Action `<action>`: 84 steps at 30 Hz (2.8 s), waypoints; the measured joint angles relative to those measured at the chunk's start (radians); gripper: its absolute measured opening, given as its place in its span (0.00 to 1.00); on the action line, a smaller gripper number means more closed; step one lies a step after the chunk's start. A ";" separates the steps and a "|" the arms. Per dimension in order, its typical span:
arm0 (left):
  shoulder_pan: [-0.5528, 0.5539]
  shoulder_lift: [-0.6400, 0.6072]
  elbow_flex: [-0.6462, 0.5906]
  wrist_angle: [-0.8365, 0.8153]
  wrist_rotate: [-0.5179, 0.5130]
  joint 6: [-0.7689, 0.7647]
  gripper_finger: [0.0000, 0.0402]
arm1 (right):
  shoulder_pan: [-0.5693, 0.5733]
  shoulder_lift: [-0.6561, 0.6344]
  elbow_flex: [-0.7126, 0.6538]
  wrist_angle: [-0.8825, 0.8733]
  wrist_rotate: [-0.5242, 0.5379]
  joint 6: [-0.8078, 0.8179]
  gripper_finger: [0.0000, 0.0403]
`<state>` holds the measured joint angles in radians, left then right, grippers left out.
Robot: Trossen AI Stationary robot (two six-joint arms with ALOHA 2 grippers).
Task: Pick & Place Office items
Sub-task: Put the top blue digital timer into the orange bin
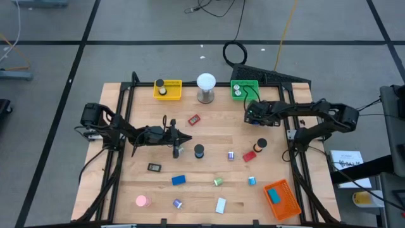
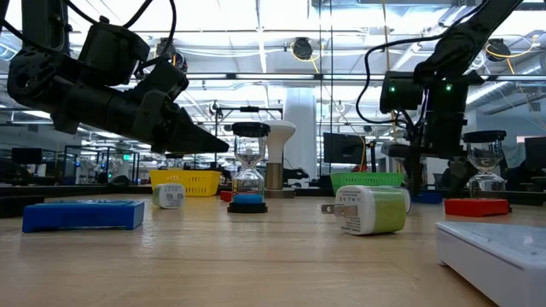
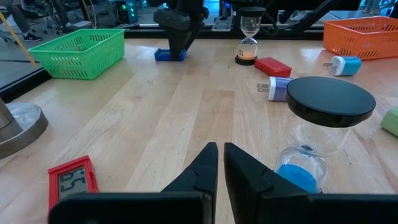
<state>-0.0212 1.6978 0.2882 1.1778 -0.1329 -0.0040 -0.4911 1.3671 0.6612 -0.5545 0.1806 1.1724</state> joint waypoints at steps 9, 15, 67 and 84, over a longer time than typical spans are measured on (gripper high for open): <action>0.000 0.000 0.000 0.000 0.000 0.000 0.08 | 0.000 -0.001 0.004 0.004 0.001 -0.157 0.44; 0.000 0.000 0.000 0.000 0.000 0.000 0.08 | 0.002 -0.001 0.004 0.004 0.007 -0.227 0.48; 0.000 0.000 0.000 0.000 0.000 0.000 0.08 | 0.258 -0.423 0.190 -0.293 0.047 -0.231 0.42; 0.000 0.000 0.000 0.000 0.000 0.000 0.08 | 0.849 -0.182 0.510 -0.557 0.048 0.175 0.42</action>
<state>-0.0212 1.6974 0.2882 1.1774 -0.1329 -0.0040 0.3577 1.1856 1.1717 -1.1114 0.2283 1.3473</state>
